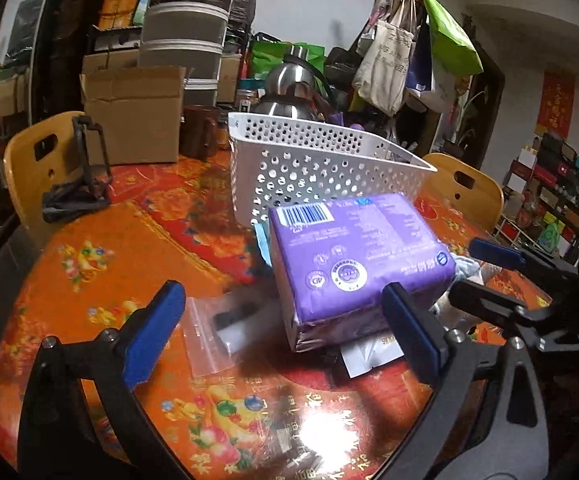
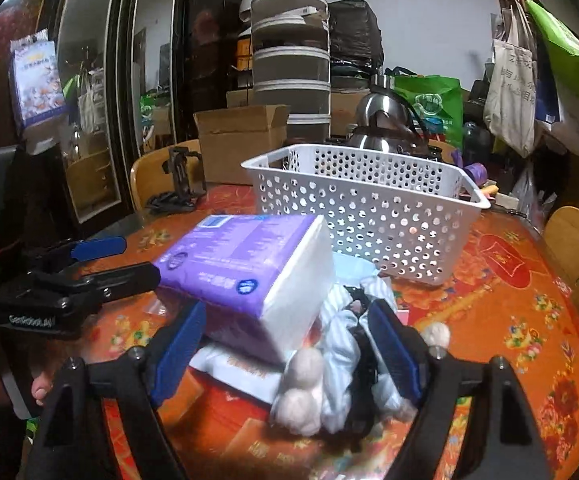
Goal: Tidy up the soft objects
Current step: 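Grasp the purple tissue pack with the left tool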
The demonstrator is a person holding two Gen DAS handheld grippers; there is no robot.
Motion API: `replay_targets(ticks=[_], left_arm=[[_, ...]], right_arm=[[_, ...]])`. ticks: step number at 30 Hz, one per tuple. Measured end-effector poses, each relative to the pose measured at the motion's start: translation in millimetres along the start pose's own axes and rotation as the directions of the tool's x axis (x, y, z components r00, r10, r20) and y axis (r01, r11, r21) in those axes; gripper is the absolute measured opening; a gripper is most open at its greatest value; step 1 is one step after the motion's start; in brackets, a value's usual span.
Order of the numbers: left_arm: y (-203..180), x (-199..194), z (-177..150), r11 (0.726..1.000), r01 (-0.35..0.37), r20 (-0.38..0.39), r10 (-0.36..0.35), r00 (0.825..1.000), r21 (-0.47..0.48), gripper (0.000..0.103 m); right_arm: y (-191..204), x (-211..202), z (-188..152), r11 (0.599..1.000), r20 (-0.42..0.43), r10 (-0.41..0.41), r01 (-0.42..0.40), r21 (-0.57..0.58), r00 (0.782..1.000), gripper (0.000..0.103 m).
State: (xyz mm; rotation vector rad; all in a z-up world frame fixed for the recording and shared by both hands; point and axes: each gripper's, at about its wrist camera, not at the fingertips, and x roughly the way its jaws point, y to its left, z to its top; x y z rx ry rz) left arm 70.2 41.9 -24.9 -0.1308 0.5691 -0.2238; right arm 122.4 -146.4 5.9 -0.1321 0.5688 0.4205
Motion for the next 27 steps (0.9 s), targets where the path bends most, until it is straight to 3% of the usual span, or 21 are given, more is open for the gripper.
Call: replay_targets(ticks=[3, 10, 15, 17, 24, 27], left_arm=[[1, 10, -6, 0.999, 0.033, -0.007, -0.033, 0.999, 0.002, 0.097], [-17, 23, -4, 0.995, 0.075, -0.013, -0.074, 0.997, 0.067, 0.094], [-24, 30, 0, 0.990, 0.110, -0.025, -0.108, 0.994, 0.085, 0.080], [-26, 32, 0, 0.988, 0.125, -0.035, -0.122, 0.992, 0.092, 0.067], [-22, 32, 2, 0.988, 0.146, -0.030, -0.144, 0.989, 0.055, 0.049], [-19, 29, 1, 0.989, 0.145, -0.021, -0.144, 0.989, 0.034, 0.046]], right_arm=[[1, 10, -1, 1.000, -0.015, 0.006, -0.006, -0.028, 1.000, 0.069], [5, 20, 0, 0.995, -0.034, 0.050, -0.053, -0.084, 0.998, 0.066], [5, 25, 0, 0.991, -0.045, 0.082, -0.087, -0.098, 0.996, 0.056], [8, 27, 0, 0.989, -0.056, 0.089, -0.095, -0.114, 0.994, 0.052], [4, 28, 1, 0.991, -0.056, 0.086, -0.092, -0.100, 0.995, 0.049], [2, 27, 1, 0.993, -0.057, 0.084, -0.088, -0.084, 0.995, 0.046]])
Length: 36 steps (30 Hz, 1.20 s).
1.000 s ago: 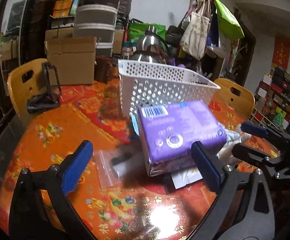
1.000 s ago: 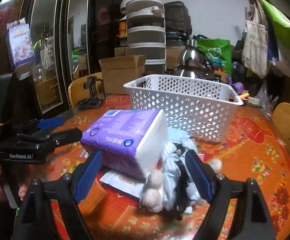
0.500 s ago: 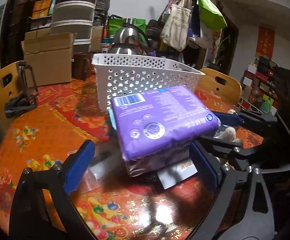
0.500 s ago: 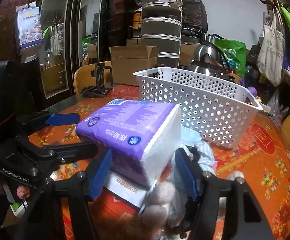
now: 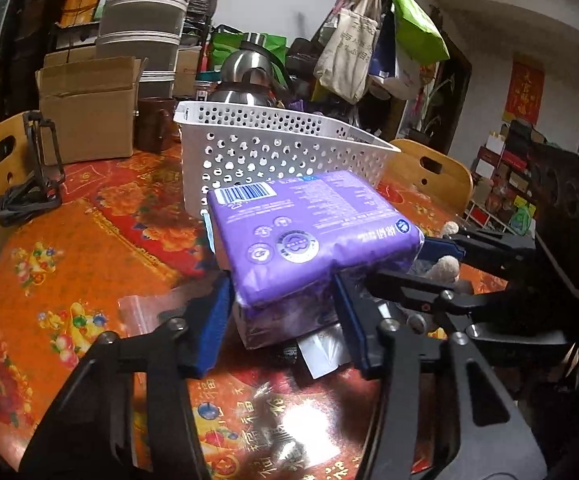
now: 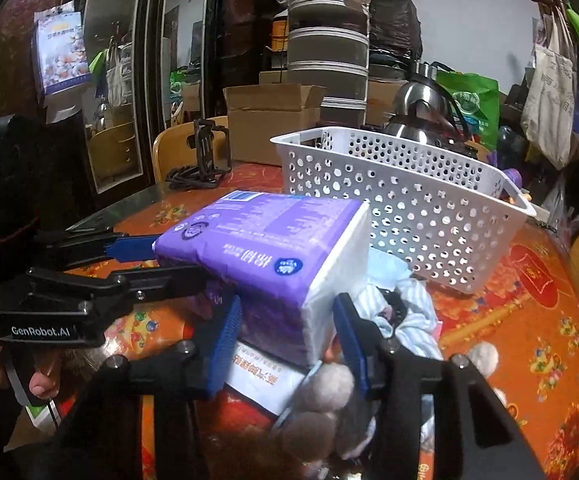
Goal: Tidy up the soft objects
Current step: 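Grasp the purple tissue pack with the left tool, then lift the purple tissue pack into the white basket and open the left tool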
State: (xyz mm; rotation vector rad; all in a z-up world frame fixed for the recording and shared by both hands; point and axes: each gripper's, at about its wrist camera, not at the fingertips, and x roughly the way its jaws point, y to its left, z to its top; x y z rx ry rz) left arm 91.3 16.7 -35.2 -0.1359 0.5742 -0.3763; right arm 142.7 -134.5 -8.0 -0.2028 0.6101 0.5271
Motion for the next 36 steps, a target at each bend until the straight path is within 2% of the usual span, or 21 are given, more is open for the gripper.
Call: replay_targets(ticks=[6, 13, 20, 31, 36], left_arm=[[-5, -5, 0, 0.999, -0.034, 0.021, 0.034, 0.999, -0.008, 0.040], [-16, -12, 4, 0.997, -0.072, 0.034, 0.071, 0.997, 0.017, 0.040], [-25, -31, 15, 0.996, -0.081, 0.070, 0.078, 0.994, 0.037, 0.040], [-55, -58, 49, 0.992, -0.092, 0.135, 0.080, 0.988, 0.086, 0.040], [-73, -62, 84, 0.989, -0.089, 0.173, 0.067, 0.983, 0.120, 0.040]], right_arm=[[-2, -3, 1, 1.000, -0.003, -0.019, 0.019, 0.018, 1.000, 0.038], [0, -8, 1, 0.999, 0.007, -0.029, 0.029, 0.032, 1.000, 0.037], [9, -31, 9, 0.998, 0.069, -0.059, 0.058, 0.018, 0.996, 0.036], [1, -63, 32, 0.995, 0.140, -0.102, 0.098, 0.034, 0.985, 0.036], [-15, -80, 62, 0.990, 0.186, -0.139, 0.135, 0.035, 0.973, 0.036]])
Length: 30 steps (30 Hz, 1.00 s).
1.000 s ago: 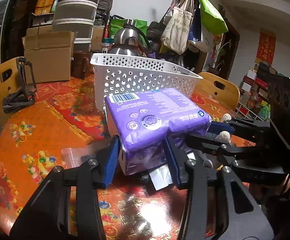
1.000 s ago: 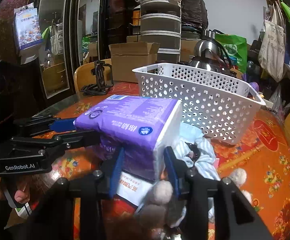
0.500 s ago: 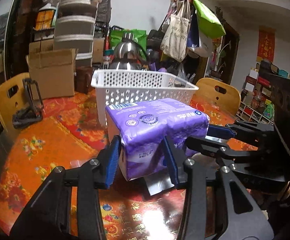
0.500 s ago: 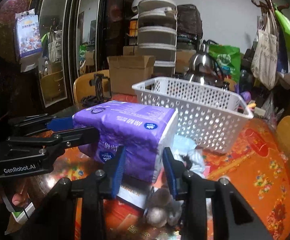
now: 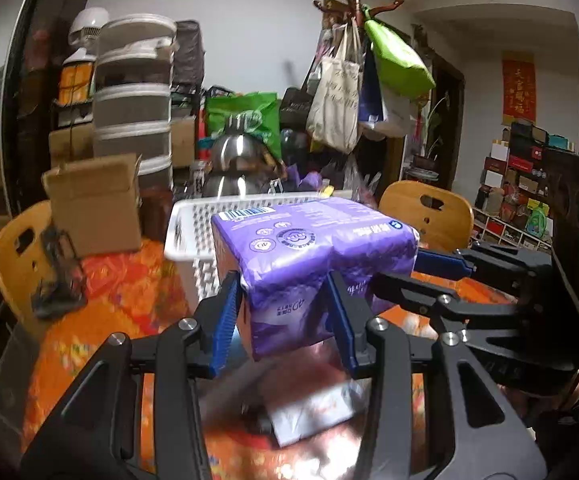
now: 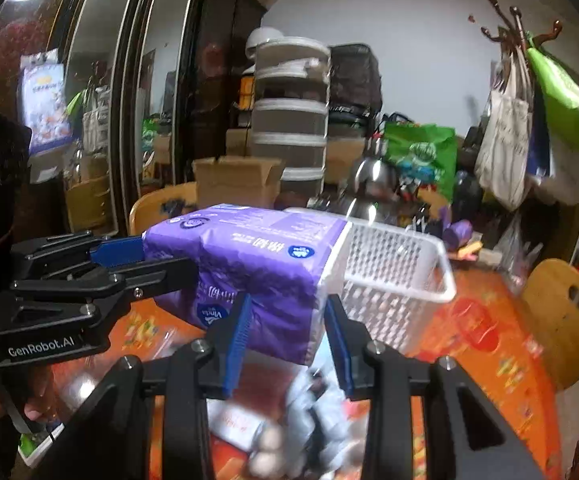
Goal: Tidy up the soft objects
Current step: 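Lift the purple tissue pack into the white basket and open the left tool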
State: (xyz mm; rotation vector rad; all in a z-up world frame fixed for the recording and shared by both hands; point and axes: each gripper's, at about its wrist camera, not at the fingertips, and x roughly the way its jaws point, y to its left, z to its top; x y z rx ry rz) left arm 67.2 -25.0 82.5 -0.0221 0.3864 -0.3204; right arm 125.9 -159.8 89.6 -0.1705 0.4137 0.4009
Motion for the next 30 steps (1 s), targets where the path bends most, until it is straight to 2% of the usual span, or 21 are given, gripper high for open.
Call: replay_targets(ticks=[6, 9, 15, 26, 30], left_arm=[[-13, 13, 59, 0.999, 0.009, 0.032, -0.011, 0.999, 0.039, 0.040], [-19, 23, 82, 0.998, 0.008, 0.023, -0.009, 1.000, 0.057, 0.040], [-14, 72, 124, 0.998, 0.028, -0.026, -0.027, 0.999, 0.051, 0.040], [10, 170, 149, 0.999, 0.016, -0.110, -0.013, 0.994, 0.028, 0.041], [17, 199, 150, 1.000, 0.000, -0.144, 0.004, 0.990, 0.026, 0.044]], right_arm=[[-28, 1, 41, 1.000, 0.028, -0.026, 0.026, 0.010, 0.999, 0.036], [-42, 7, 57, 0.999, 0.032, -0.031, 0.030, 0.014, 0.999, 0.036], [-75, 45, 78, 0.998, -0.025, -0.035, 0.036, 0.055, 0.999, 0.036], [-116, 111, 85, 0.993, -0.089, 0.000, 0.011, 0.114, 0.996, 0.036], [-120, 131, 84, 0.993, -0.112, 0.002, 0.012, 0.120, 0.994, 0.036]])
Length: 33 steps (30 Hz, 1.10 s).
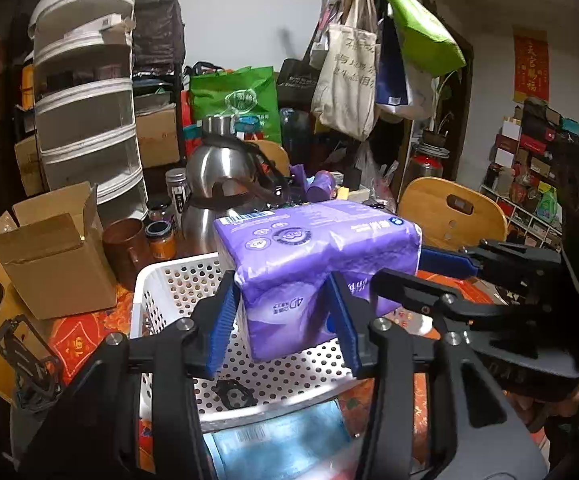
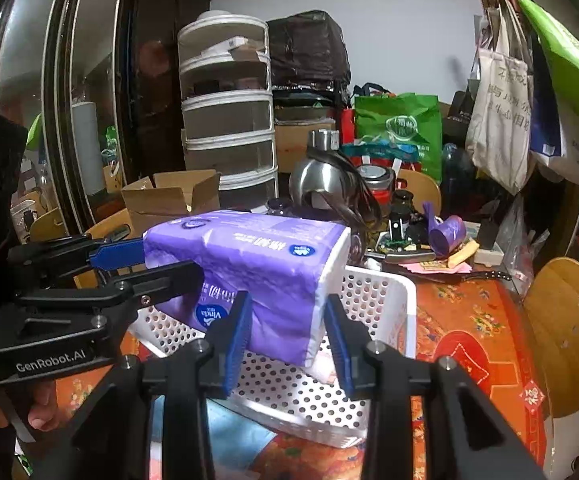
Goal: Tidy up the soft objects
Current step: 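Lift the purple tissue pack into the white basket and open the left tool, then grasp the white plush toy with the right tool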
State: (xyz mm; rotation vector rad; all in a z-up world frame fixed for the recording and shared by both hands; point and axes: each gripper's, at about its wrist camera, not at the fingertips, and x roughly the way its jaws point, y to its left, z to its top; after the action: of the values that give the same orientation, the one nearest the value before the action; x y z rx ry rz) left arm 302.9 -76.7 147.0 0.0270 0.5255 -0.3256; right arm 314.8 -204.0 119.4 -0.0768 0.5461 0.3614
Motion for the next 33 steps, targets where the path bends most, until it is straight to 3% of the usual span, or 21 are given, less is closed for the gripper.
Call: replay_targets(ticks=[7, 10, 12, 15, 33], left_arm=[[14, 28, 0, 0.999, -0.010, -0.020, 0.009, 1.000, -0.041, 0.051], [29, 44, -4, 0.996, -0.017, -0.060, 0.012, 0.998, -0.085, 0.070], [40, 48, -9, 0.992, -0.042, -0.093, 0.030, 0.995, -0.122, 0.083], [47, 43, -17, 0.989, -0.059, -0.091, 0.046, 0.995, -0.136, 0.096], [53, 24, -41, 0.983, -0.116, -0.113, 0.101, 0.988, -0.140, 0.097]], right_arm=[[-8, 24, 1, 1.000, -0.045, -0.014, 0.015, 0.023, 0.999, 0.036], [-16, 29, -8, 0.995, -0.059, -0.098, 0.099, 0.027, 0.993, 0.040], [-21, 29, -14, 0.993, -0.058, -0.110, 0.112, 0.036, 0.992, 0.071], [-27, 29, -20, 0.992, -0.058, -0.094, 0.098, 0.074, 0.994, 0.075], [-7, 16, -25, 0.995, -0.071, -0.070, 0.075, 0.060, 0.995, 0.076]])
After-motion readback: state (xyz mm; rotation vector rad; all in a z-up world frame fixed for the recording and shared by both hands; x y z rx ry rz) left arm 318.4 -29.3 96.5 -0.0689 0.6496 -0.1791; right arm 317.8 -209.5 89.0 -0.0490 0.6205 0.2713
